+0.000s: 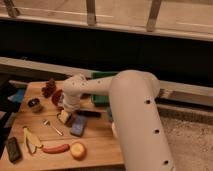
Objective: Place brush in plastic cup
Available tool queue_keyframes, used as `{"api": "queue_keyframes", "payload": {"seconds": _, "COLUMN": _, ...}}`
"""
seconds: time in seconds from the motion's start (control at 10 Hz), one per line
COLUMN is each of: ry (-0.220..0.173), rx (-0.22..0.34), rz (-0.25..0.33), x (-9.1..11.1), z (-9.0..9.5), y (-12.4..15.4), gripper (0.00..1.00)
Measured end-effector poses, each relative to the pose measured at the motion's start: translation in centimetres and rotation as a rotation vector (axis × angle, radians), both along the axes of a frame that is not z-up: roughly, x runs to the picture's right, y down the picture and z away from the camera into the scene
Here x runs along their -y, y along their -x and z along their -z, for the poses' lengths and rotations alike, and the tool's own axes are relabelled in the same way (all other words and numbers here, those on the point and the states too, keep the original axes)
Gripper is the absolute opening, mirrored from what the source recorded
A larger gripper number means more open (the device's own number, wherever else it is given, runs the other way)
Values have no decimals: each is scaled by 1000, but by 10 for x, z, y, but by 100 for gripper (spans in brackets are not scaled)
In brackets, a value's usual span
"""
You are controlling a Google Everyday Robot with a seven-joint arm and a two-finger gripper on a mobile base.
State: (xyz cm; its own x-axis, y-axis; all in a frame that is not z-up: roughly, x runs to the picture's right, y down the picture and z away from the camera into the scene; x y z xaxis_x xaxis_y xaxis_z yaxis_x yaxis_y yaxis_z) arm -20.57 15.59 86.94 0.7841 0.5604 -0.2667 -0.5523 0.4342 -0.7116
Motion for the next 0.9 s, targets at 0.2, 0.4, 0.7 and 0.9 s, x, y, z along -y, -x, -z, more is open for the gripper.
{"api": "queue_keyframes", "payload": {"seconds": 0.2, "ry": 2, "rx": -2, "rz": 0, "x": 0, "z": 1, "y": -1, "gripper": 0}}
{"api": "queue_keyframes", "payload": {"seconds": 0.4, "ry": 3, "rx": 0, "rz": 3, "x": -1, "z": 1, "y": 1, "gripper": 0}}
{"api": "queue_keyframes", "payload": {"seconds": 0.7, "ry": -37, "rx": 14, "rz": -17, "x": 11, "z": 8, "y": 8, "gripper": 0}}
{"api": "queue_keyframes", "payload": {"seconds": 0.9, "ry": -55, "rx": 21, "rz": -32, "x": 23, "z": 15, "y": 3, "gripper": 0}}
